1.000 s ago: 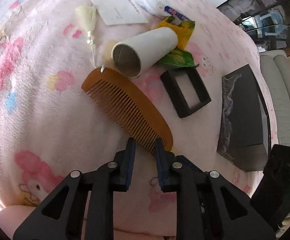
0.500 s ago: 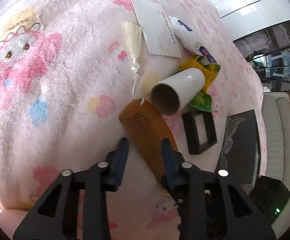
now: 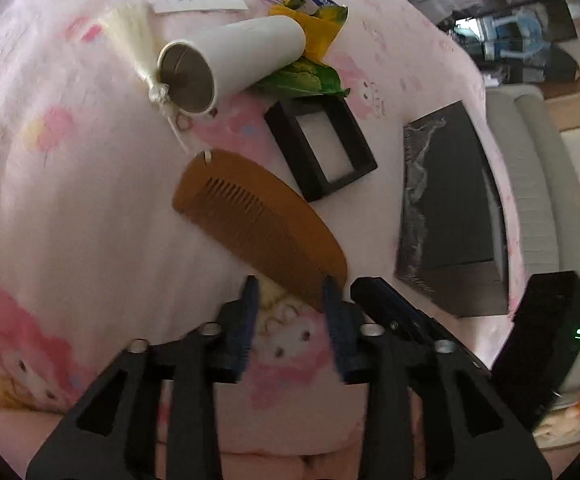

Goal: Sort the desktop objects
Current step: 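Reach the left gripper to the wooden comb and close on its spine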

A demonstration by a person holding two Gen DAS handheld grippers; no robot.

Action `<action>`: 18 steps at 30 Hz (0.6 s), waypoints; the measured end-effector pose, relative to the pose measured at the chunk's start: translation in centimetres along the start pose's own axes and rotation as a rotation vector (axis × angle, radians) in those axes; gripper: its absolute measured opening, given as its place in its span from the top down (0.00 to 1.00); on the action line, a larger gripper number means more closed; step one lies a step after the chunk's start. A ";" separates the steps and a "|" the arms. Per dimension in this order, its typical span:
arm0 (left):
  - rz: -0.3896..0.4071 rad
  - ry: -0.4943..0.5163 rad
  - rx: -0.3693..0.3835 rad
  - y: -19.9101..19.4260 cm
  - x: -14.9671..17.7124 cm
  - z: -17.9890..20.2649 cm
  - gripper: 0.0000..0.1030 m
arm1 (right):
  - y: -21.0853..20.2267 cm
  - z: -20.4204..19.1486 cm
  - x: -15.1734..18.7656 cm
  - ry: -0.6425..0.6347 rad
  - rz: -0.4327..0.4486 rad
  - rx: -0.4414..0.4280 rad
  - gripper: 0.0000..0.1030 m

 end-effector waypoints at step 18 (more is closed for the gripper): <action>0.124 0.000 -0.143 -0.5 -3.0 -1.5 0.64 | 2.2 -1.3 0.5 -0.099 -0.018 -0.011 0.81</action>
Point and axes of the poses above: each gripper's, at about its wrist camera, not at the fingertips, and y roughly the way its jaws point, z to its right, x to its underside, the point moved 9 cm from there along y, roughly the way its jaws point, and after that the axes turned 2 degrees about -y, right-handed, at the moved point
